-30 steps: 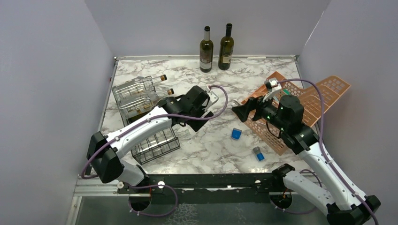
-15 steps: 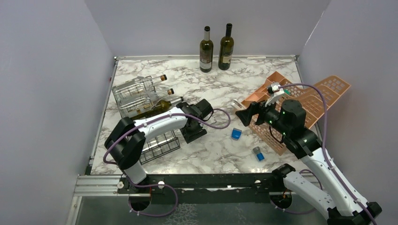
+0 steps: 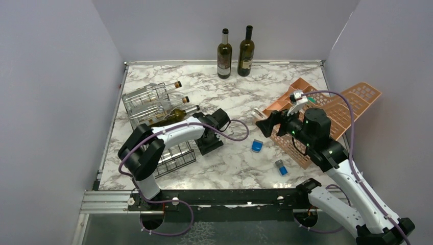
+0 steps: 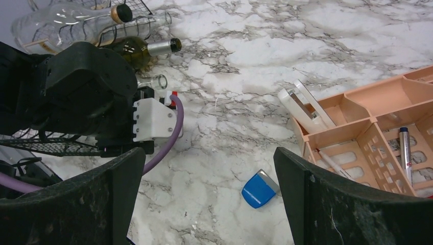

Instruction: Take the wine bottle off the wine rack

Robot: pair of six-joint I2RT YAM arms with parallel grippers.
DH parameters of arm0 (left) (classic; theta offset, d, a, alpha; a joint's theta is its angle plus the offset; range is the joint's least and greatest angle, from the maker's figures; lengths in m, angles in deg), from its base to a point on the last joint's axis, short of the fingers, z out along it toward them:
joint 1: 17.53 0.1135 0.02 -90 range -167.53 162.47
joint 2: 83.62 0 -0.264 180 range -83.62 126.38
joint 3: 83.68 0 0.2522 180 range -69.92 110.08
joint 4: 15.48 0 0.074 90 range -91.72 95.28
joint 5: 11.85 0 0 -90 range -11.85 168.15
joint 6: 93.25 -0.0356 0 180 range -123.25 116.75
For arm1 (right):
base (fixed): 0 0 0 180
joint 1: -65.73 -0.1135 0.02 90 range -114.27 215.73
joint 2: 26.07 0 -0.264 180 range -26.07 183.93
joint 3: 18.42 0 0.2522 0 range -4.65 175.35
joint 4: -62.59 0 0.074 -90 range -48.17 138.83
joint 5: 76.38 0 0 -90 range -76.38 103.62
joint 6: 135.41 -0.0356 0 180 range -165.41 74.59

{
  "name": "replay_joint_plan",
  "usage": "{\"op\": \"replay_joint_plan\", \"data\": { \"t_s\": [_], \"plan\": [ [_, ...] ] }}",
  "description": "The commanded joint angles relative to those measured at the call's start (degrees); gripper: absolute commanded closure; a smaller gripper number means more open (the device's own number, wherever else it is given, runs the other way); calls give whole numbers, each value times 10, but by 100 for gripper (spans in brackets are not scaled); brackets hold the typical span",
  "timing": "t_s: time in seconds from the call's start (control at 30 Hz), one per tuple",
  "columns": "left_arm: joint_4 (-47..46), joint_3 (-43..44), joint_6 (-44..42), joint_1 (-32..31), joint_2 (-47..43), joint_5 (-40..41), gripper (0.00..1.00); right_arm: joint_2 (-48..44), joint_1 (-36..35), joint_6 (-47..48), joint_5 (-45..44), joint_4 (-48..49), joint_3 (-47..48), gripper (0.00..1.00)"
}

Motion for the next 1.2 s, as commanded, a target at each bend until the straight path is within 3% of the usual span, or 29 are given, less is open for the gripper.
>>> {"op": "replay_joint_plan", "data": {
  "t_s": [0.0, 0.37, 0.9, 1.17],
  "plan": [
    [-33, -15, -6, 6, 22, 2, 39, 3, -1, 6, -11, 3, -5, 0],
    [-47, -23, -2, 5, 20, 24, 45, 8, -1, 4, -12, 5, -7, 0],
    [-14, 35, 11, -3, -14, 31, 75, 25, -2, -3, -8, 15, 0, 0],
    [-22, 72, 21, -10, -41, 17, 84, 25, -1, -7, -14, 18, 5, 0]
  ]
}}
